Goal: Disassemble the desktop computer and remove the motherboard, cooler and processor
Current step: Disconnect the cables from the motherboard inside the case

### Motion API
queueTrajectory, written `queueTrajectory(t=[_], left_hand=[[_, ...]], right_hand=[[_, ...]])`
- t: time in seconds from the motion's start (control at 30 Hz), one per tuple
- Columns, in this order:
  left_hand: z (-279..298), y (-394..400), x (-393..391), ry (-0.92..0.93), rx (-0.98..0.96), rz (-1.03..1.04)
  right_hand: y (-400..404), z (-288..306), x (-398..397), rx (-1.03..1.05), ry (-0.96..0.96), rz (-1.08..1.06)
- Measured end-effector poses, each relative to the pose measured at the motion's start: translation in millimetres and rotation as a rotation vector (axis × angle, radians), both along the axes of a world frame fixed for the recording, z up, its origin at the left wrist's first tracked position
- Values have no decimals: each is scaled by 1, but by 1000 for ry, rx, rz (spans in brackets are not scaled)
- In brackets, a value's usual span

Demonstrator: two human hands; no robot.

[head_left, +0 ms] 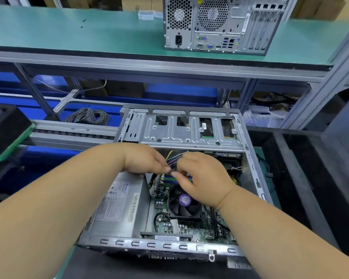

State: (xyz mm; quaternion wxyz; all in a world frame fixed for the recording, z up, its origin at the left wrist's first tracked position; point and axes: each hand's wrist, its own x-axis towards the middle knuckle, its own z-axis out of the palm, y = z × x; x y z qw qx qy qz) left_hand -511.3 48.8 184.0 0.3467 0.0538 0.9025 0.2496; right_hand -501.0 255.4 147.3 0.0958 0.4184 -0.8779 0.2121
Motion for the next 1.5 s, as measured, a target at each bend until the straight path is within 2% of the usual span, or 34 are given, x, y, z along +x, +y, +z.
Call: queueTrajectory(t=[0.17,0.27,0.53,0.6,0.7,0.87,0.93,1.07,1.13,1.2,1.3,1.4,1.5], left_hand=[[-4,-5,12,128,97,-70],[-7,-5,19,197,248,10],[-7,-4,28,279,378,65],[-6,-5,27,306,470,108],[-6,-8,24,324,604,280],[-12,-23,12,531,466,642],[-13,-25,8,606,352,714],[-18,-26,3,769,-328,532],[-18,-24,2,723,-454,593],[-18,-22,3,702,-403,685],[-15,-17,6,812,-348,685],[-8,-9,9,969,-217,592],[-1,13,12,1054,-28,407]], right_hand=[[0,1,-1,-28,59,-77],[1,0,-2,-50,64,-117],[-1,4,-1,-57,111,-93],[0,6,0,-79,176,-117],[2,6,0,-56,249,-207],[2,-3,-4,109,133,-352],[3,-5,-8,148,141,-387],[2,-4,-8,182,99,-444],[3,-5,-7,202,61,-424],[4,-9,-9,240,23,-397],[6,-9,-11,270,-6,-408],[5,-6,-11,189,98,-408],[7,0,-9,113,113,-371]])
